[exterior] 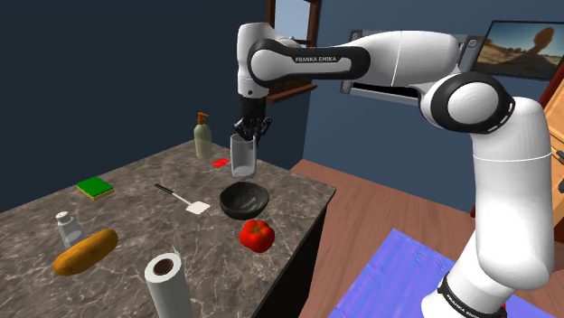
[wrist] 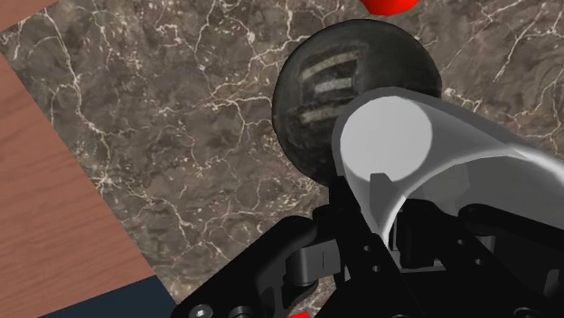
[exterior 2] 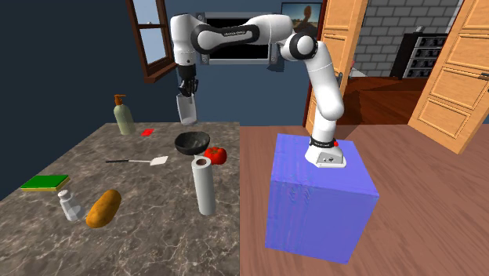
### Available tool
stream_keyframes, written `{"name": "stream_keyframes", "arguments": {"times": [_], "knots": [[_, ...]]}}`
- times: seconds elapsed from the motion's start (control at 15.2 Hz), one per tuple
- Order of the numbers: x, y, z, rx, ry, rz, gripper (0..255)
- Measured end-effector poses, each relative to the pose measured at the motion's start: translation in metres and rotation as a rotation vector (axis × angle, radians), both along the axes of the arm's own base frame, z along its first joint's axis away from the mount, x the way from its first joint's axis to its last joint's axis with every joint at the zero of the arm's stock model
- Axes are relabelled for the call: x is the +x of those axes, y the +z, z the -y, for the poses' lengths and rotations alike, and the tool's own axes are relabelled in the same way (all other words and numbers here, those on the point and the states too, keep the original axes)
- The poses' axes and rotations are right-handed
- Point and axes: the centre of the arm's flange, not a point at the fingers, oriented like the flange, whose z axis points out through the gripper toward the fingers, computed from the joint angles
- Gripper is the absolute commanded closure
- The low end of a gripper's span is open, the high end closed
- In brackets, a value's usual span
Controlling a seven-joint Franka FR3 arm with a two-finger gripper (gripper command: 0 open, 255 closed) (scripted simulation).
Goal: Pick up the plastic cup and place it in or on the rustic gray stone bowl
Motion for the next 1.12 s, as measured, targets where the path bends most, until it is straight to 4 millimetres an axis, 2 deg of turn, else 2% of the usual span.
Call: {"name": "stream_keyframes", "arguments": {"times": [0.92, 1.12], "knots": [[0.000, -0.075, 0.001, 0.000, 0.000, 0.000, 255], [0.000, -0.080, 0.001, 0.000, 0.000, 0.000, 255]]}}
